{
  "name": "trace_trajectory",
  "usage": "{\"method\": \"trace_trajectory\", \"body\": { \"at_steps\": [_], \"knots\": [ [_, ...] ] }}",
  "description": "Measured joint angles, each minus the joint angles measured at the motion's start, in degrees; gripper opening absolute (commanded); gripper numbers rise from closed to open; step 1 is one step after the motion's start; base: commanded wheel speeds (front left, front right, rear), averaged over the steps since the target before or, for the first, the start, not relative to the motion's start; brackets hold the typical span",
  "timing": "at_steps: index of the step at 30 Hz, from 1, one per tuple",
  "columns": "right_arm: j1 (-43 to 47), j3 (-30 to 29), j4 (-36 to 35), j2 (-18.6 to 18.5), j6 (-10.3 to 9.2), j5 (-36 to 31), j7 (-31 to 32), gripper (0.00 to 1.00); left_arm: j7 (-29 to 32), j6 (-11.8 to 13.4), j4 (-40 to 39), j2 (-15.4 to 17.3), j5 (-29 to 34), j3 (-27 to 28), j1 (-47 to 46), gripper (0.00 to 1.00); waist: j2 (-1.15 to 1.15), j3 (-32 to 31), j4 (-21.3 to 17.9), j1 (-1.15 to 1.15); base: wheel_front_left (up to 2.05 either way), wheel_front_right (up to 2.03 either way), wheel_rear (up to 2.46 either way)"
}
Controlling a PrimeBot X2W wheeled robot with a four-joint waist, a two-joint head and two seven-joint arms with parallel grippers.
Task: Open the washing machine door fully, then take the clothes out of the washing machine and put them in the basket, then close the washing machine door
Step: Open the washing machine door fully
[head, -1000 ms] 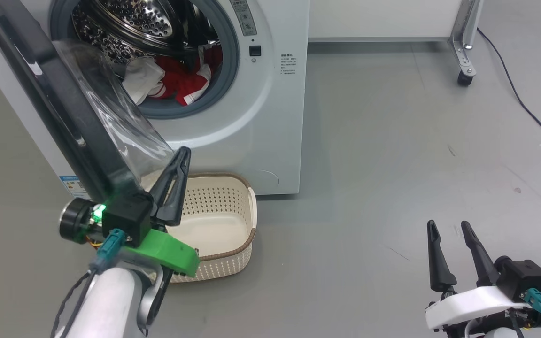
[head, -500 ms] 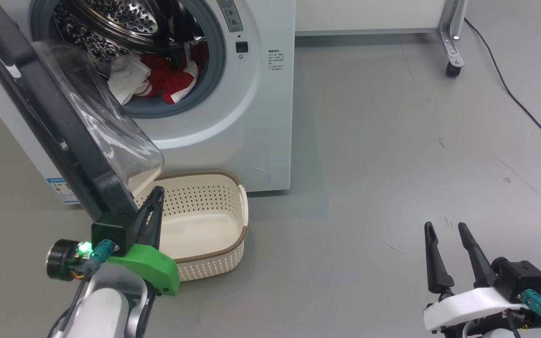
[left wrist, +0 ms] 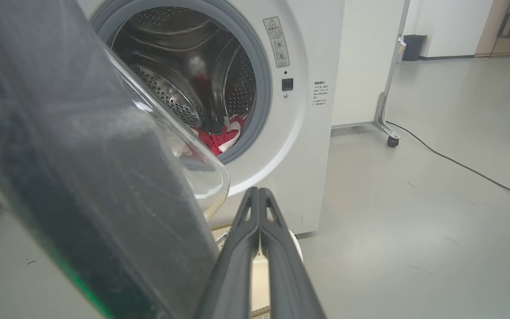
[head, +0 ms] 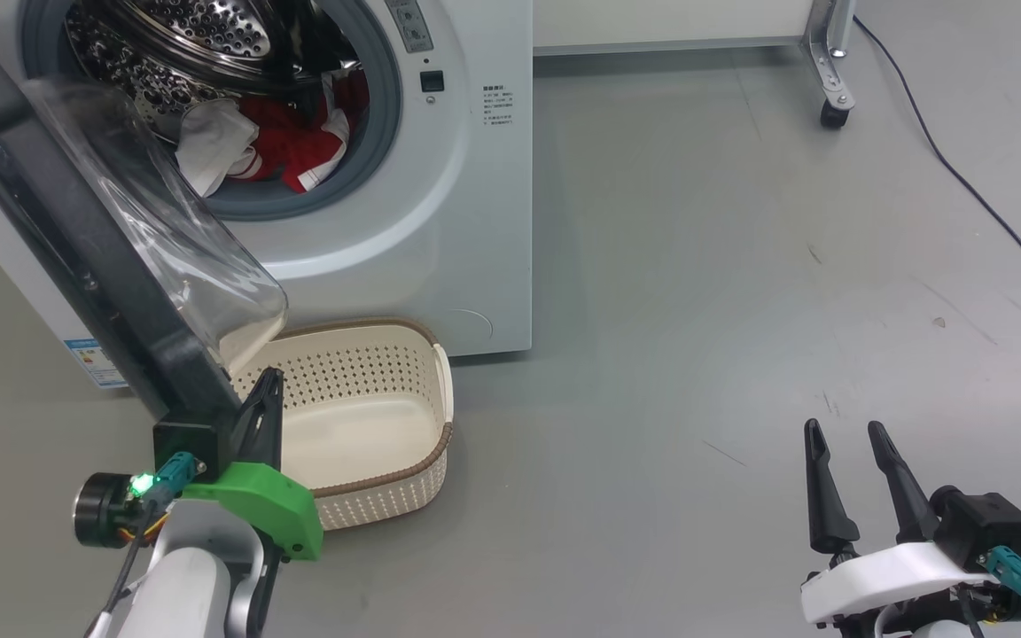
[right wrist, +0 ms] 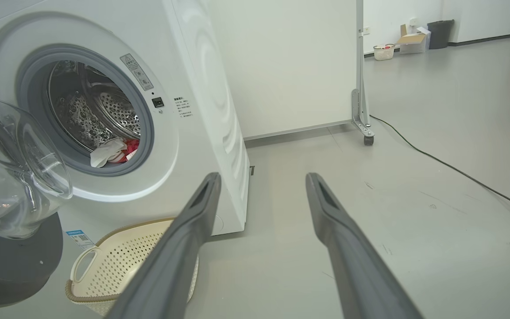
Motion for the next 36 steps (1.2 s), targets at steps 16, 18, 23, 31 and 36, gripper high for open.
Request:
{"method": "trace_trajectory", "body": {
  "at_steps": [16, 18, 23, 31, 36],
  "knots": [
    [0.0, -1.8, 0.1, 0.6, 0.52, -0.8, 0.0, 1.0, -1.3, 0.4, 3.3, -0.2, -0.7, 0.1, -1.9, 0.0, 0.0, 0.8, 1.1, 0.0, 0.0, 0.0, 0.0],
    [0.0, -1.9, 0.1, 0.8, 0.53, -0.8, 0.0, 1.0, -1.4, 0.4, 3.5, -0.5, -0.7, 0.0, -2.2, 0.0, 0.0, 0.9, 1.6, 0.0, 0.0, 0.0, 0.0],
    [0.0, -2.3, 0.1, 1.0, 0.54, -0.9, 0.0, 1.0, -1.9, 0.3, 4.5, -1.1, -0.9, -0.2, -2.9, 0.0, 0.0, 1.1, 2.9, 0.0, 0.0, 0.0, 0.0],
    [0.0, -2.9, 0.1, 1.3, 1.07, -0.9, 0.0, 1.0, -2.8, -0.1, 6.6, -1.3, -0.9, -0.5, -3.2, 0.0, 0.0, 1.0, 5.9, 0.0, 0.0, 0.0, 0.0],
    [0.0, -3.1, 0.3, 1.5, 1.14, -1.3, 0.0, 1.0, -3.1, -0.1, 7.5, -1.3, -0.9, -0.5, -3.2, 0.0, 0.0, 0.7, 7.9, 0.0, 0.0, 0.0, 0.0]
  ]
}}
